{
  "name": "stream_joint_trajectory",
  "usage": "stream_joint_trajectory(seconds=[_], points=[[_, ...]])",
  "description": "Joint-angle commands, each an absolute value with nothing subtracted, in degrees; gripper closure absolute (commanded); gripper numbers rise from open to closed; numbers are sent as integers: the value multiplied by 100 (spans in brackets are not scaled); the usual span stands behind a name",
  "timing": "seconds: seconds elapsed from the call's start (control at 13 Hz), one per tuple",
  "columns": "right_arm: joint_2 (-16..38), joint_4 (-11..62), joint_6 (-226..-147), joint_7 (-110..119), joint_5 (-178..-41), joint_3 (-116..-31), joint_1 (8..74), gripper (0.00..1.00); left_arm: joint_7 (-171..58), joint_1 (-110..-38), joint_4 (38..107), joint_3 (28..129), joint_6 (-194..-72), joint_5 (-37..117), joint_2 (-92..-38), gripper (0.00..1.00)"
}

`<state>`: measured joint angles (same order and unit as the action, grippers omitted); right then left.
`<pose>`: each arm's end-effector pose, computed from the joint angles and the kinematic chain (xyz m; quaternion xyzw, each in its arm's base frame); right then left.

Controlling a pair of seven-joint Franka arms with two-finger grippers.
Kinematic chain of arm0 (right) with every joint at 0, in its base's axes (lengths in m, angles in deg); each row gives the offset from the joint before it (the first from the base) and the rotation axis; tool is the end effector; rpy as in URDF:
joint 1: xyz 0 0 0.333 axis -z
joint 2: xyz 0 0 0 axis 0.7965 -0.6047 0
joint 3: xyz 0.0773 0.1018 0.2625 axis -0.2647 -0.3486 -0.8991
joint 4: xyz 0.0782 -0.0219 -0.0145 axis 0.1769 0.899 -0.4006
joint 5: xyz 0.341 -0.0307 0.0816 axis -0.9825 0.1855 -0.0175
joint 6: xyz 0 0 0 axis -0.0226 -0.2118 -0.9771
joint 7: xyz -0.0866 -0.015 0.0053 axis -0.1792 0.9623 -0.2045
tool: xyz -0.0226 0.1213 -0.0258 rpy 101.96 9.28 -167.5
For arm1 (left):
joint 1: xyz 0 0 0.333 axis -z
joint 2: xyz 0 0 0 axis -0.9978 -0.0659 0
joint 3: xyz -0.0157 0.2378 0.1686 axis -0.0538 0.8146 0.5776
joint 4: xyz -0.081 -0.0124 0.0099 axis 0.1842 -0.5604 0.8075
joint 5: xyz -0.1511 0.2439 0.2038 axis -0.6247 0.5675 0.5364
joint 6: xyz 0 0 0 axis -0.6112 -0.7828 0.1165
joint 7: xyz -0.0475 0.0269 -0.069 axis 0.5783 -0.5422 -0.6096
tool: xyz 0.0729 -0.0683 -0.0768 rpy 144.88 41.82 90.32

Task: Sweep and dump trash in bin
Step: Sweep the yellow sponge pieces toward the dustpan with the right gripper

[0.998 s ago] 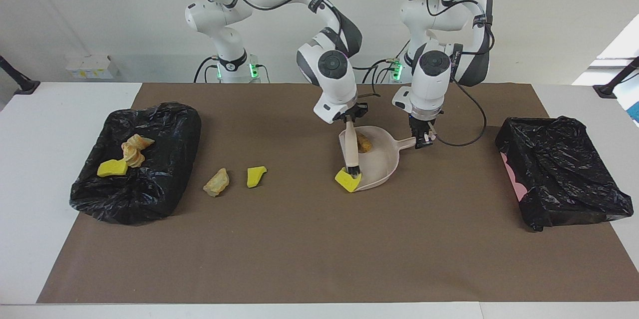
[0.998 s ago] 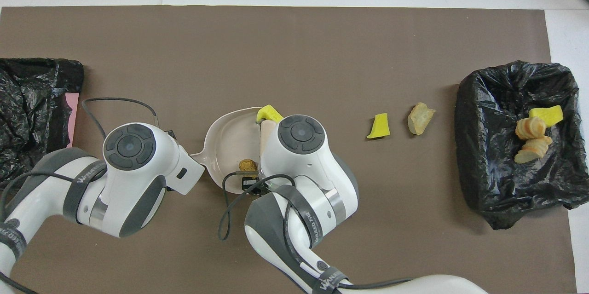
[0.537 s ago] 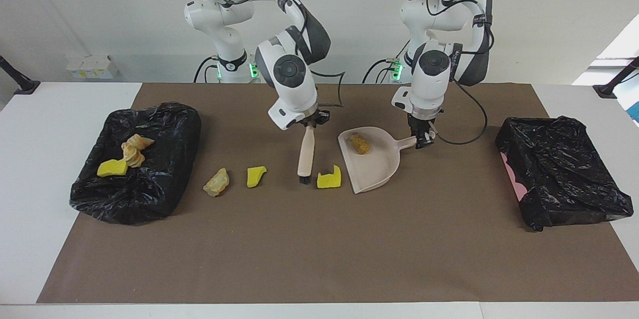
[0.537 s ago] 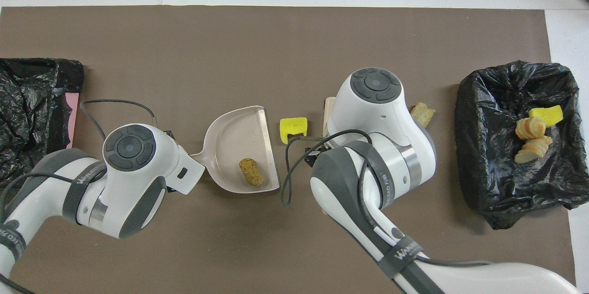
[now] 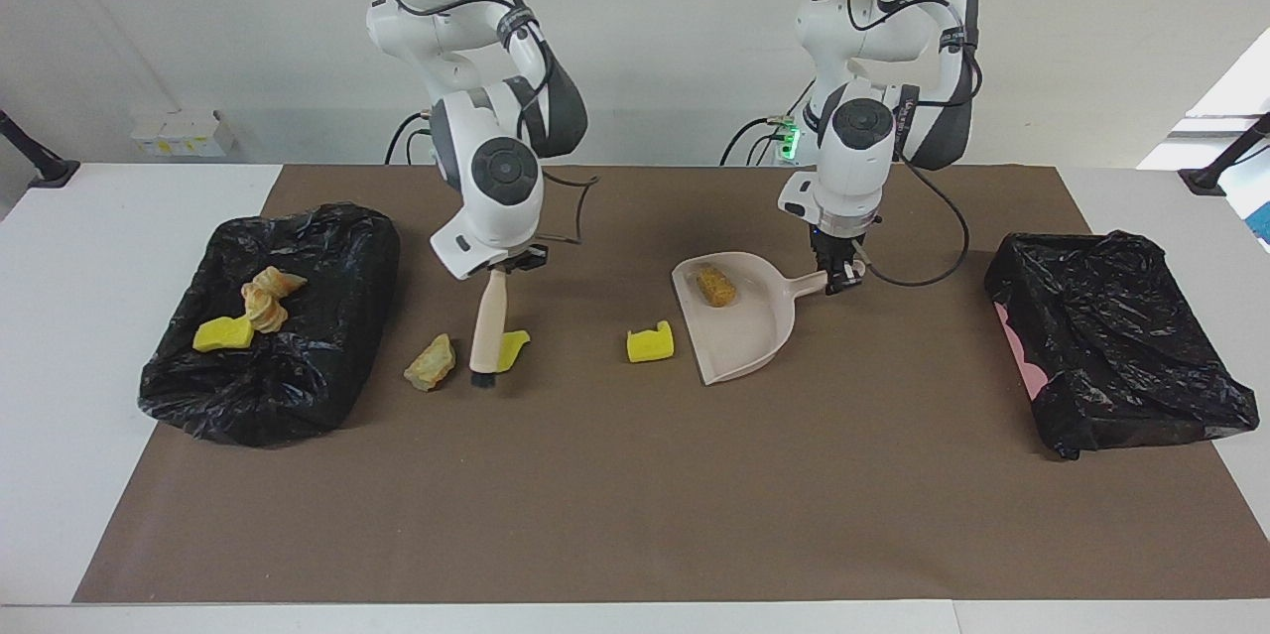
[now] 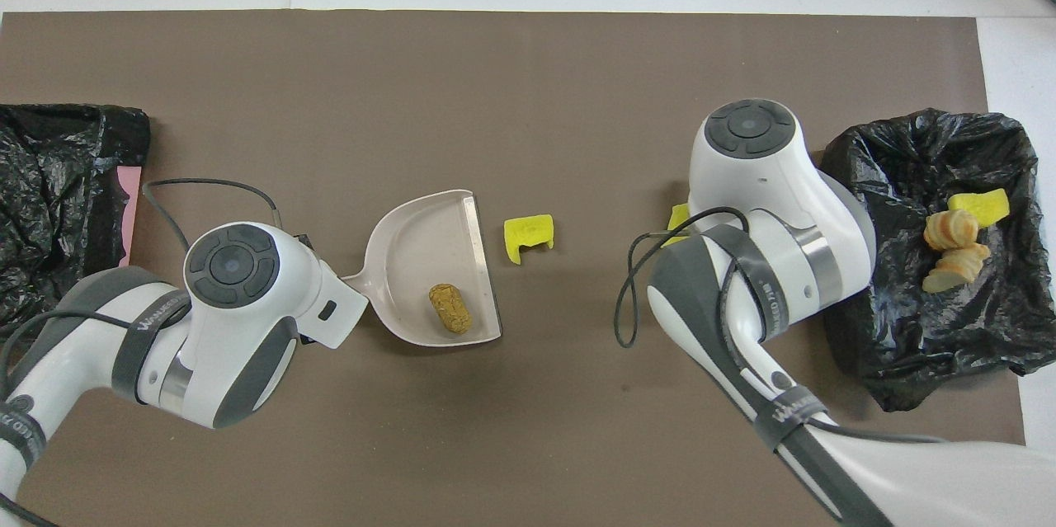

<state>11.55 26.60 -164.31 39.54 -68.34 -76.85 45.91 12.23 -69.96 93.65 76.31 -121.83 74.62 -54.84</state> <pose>0.5066 0.1333 0.3548 0.9764 -0.0495 -0.1624 0.1335 0.4489 -0.1685 0.3374 -0.7595 0.6468 0.0436 0.0545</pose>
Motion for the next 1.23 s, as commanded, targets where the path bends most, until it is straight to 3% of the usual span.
stream_joint_trajectory(seconds=[0.0,0.15,0.54,1.15], points=[[1479,3142,-16516,3811,-6528,-7759,5058,100,1067,-6899,9463,7672,-12209,7500,-5358,82],[1532,3476,-16770,3793,-6353,-7759,5243,100,1111,-6891,9455,7672,-12235,7500,-5366,99],[1366,3838,-17430,3776,-6369,-7776,5192,100,1120,-6856,9455,7672,-12245,7500,-5366,100],[1137,3522,-17686,3776,-7431,-7847,4164,100,1103,-6864,9463,7672,-12262,7500,-5358,100]])
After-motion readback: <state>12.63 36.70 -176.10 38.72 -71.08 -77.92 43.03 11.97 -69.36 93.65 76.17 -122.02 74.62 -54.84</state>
